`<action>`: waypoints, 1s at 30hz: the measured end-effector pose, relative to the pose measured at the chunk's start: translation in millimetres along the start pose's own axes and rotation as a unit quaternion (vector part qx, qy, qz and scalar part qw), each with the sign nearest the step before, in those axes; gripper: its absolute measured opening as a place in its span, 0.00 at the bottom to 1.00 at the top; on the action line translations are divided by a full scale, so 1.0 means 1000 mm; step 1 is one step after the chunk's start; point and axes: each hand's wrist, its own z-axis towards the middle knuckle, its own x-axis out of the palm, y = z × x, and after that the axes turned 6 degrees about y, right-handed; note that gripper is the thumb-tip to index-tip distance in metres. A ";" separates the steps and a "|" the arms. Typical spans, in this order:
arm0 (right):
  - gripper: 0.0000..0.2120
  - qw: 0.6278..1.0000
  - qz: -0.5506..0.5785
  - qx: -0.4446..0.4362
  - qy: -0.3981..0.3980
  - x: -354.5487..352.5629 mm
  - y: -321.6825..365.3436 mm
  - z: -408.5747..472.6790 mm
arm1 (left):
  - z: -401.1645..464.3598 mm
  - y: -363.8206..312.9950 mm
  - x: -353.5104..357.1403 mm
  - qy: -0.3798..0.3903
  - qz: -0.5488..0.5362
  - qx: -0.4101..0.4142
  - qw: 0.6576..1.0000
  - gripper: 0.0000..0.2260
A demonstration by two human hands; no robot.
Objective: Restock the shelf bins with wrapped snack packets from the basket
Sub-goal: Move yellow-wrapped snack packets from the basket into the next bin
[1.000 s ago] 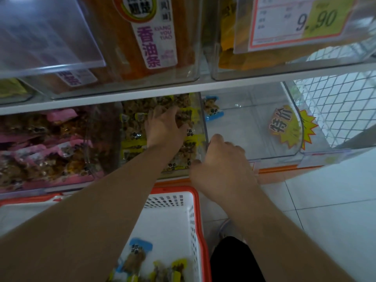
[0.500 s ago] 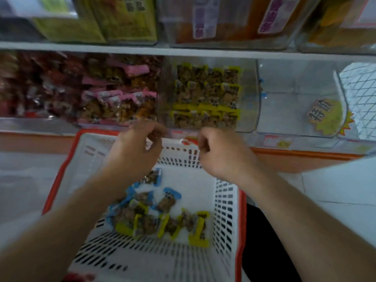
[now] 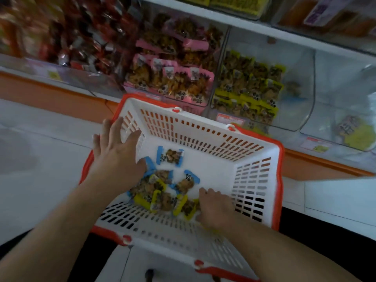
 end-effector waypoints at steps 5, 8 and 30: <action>0.24 0.998 0.045 0.045 -0.011 0.000 0.017 0.006 | 0.001 -0.002 -0.006 -0.039 -0.057 -0.006 0.998 0.28; 0.10 0.990 0.131 0.044 0.006 -0.025 0.014 0.001 | -0.003 -0.010 -0.013 -0.094 -0.077 0.036 0.992 0.23; 0.13 0.653 0.700 -0.266 -0.111 -0.204 -0.042 -0.098 | 0.017 -0.082 -0.033 0.181 -0.661 0.142 0.714 0.11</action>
